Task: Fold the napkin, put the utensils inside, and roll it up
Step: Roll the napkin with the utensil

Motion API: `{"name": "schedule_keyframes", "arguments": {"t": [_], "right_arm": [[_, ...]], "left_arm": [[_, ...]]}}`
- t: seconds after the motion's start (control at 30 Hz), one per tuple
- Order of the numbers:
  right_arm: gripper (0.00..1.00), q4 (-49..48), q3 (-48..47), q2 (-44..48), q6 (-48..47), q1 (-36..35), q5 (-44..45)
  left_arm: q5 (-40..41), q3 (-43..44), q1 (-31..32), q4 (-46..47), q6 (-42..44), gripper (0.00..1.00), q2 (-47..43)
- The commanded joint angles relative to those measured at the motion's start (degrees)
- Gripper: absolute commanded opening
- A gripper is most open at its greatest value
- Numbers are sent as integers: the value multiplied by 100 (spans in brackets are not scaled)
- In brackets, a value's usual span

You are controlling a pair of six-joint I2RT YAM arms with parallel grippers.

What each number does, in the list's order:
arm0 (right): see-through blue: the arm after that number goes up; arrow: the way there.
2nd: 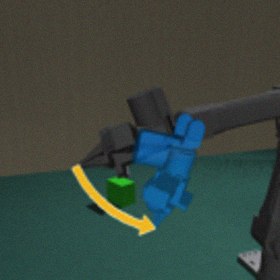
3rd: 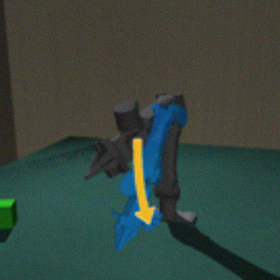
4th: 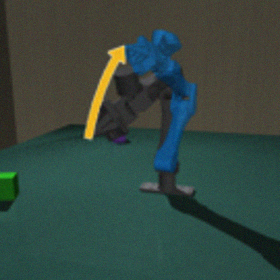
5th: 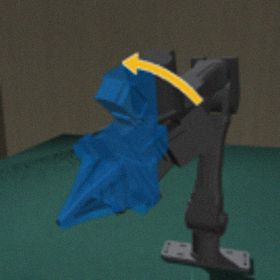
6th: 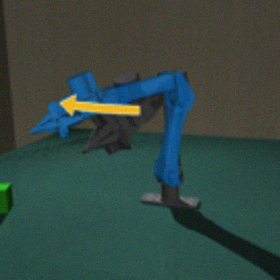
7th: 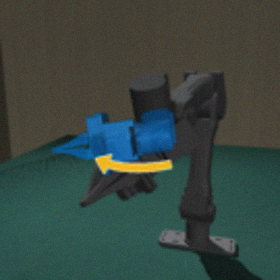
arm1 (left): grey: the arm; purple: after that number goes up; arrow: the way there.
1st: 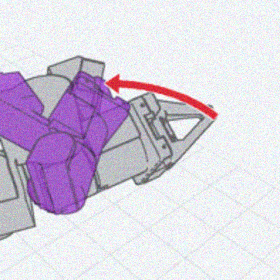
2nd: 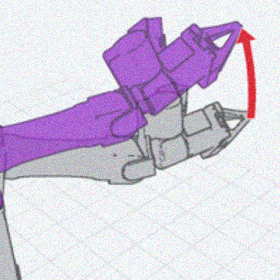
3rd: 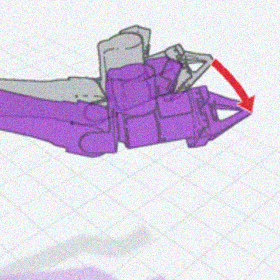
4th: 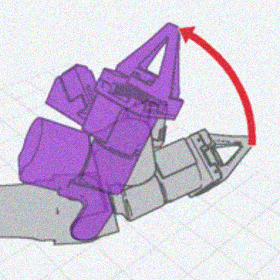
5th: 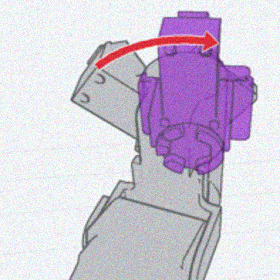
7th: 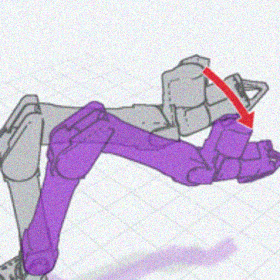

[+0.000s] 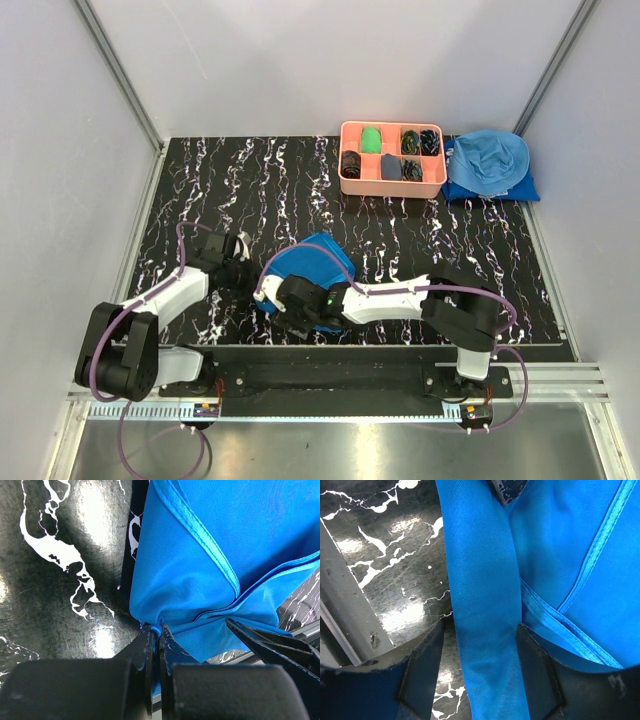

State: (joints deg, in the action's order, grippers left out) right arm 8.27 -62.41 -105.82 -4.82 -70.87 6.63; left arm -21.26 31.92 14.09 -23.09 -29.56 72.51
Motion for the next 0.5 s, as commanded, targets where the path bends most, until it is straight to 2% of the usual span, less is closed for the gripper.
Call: {"name": "schedule_keyframes", "arguments": {"t": [0.0, 0.17, 0.27, 0.47], "right_arm": [[65, -89, -175, -131, -230, -14, 312], [61, -36, -210, -342, -256, 134, 119], [56, 43, -245, -457, -283, 240, -91], [35, 561, -429, -703, -335, 363, -837]], "left_arm": [[-212, 253, -38, 15, 143, 0, 44], [-256, 279, -38, 15, 179, 0, 61], [-309, 279, -29, 33, 188, 0, 88], [-450, 280, -38, 112, 214, 0, 88]]}}
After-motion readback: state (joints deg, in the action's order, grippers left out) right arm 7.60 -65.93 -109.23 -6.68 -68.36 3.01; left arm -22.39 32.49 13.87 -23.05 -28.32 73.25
